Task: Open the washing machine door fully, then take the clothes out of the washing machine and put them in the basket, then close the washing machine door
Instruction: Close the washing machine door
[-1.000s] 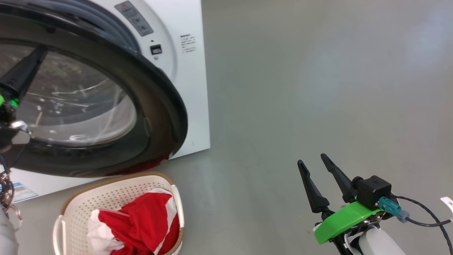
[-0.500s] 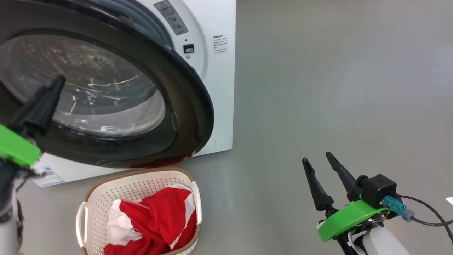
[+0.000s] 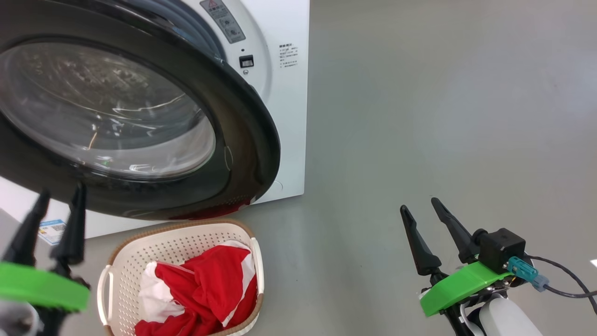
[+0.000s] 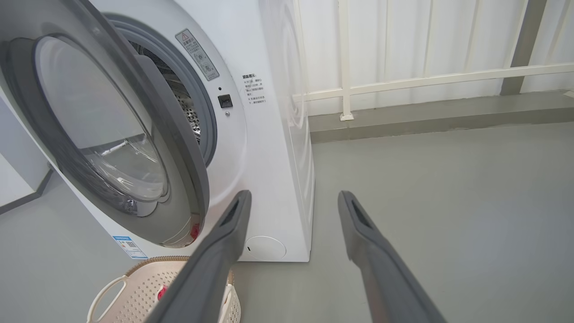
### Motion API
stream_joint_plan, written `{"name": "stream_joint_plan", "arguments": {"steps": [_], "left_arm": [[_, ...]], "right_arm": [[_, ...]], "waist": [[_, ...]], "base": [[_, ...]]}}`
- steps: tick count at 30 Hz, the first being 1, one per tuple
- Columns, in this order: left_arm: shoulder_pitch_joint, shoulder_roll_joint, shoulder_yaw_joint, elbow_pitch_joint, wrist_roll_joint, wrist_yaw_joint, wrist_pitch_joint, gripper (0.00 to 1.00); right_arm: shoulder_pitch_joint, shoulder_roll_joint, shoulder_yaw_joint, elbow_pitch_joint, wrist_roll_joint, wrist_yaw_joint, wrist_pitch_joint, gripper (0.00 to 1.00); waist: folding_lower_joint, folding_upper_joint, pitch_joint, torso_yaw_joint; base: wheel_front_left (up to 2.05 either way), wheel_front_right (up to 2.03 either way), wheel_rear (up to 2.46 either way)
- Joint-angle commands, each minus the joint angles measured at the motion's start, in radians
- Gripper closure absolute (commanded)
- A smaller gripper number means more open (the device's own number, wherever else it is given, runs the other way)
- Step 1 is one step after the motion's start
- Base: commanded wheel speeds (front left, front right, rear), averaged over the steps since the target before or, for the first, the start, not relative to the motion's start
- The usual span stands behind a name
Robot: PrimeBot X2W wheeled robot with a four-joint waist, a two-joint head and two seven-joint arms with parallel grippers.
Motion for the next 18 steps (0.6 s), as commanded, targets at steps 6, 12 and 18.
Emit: {"name": "stream_joint_plan", "arguments": {"steps": [6, 12, 18], "left_arm": [[0.084, -0.040, 0.021, -0.043, 0.119, 0.044, -0.177, 0.00], [0.155, -0.085, -0.029, -0.020, 0.228, 0.082, -0.291, 0.00], [0.186, -0.112, -0.037, 0.009, 0.303, 0.126, -0.341, 0.00]], "right_arm": [[-0.015, 0.001, 0.007, -0.031, -0.013, 0.007, -0.006, 0.00], [-0.007, 0.002, 0.000, -0.041, -0.021, 0.007, -0.006, 0.00], [-0.005, 0.000, 0.001, -0.046, -0.046, 0.007, -0.006, 0.00]], "waist": [[0.0000, 0.0000, -0.001, 0.011], [0.0000, 0.0000, -0.007, 0.019], [0.0000, 0.0000, -0.018, 0.022]], "base": [[0.00, 0.00, 0.00], [0.00, 0.00, 0.00], [0.00, 0.00, 0.00]]}}
